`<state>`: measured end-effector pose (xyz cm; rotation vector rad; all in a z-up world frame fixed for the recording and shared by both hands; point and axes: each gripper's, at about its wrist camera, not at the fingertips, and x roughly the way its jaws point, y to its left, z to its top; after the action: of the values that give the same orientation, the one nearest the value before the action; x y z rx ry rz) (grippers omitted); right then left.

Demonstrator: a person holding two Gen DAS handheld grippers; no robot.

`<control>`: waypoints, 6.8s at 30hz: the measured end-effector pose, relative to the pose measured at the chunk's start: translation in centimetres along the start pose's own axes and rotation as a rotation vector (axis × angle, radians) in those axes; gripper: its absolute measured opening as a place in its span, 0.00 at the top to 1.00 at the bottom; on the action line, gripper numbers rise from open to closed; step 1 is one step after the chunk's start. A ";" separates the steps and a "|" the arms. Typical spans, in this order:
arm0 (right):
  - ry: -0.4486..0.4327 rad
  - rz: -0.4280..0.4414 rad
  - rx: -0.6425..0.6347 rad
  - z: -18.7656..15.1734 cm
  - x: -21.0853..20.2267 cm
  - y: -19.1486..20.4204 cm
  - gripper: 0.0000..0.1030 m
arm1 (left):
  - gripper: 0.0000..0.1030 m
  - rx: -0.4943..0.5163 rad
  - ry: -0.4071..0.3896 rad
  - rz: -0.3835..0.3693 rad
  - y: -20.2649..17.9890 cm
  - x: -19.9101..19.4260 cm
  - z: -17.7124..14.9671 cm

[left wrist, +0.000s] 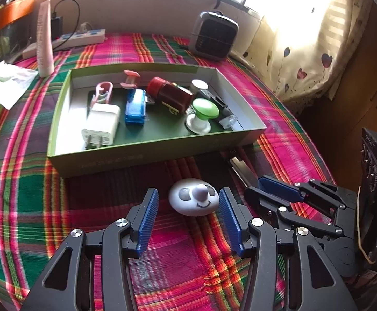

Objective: Organize rigid objects

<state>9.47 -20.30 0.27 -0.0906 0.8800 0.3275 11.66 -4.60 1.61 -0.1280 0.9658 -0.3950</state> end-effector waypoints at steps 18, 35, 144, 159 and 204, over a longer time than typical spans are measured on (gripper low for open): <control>-0.004 0.016 0.023 -0.1 -0.1 -0.5 0.77 | 0.54 -0.034 -0.005 0.017 0.1 1.0 0.0; -0.007 0.017 0.024 -0.1 -0.1 -0.4 0.77 | 0.66 -0.047 -0.038 0.028 0.4 0.4 -0.1; -0.032 0.030 0.032 10.8 5.9 -4.9 0.77 | 0.66 0.034 -0.074 0.131 2.9 4.4 8.6; -0.046 0.033 0.029 10.8 5.7 -4.7 0.76 | 0.65 0.037 -0.071 0.135 2.8 4.4 8.7; -0.118 0.039 0.043 4.7 -0.5 -0.6 0.56 | 0.59 0.014 -0.120 0.273 0.7 -2.0 1.3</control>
<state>12.90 -19.96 3.62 -0.0142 0.7722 0.3468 11.88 -3.24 3.68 -0.0057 0.8480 -0.1413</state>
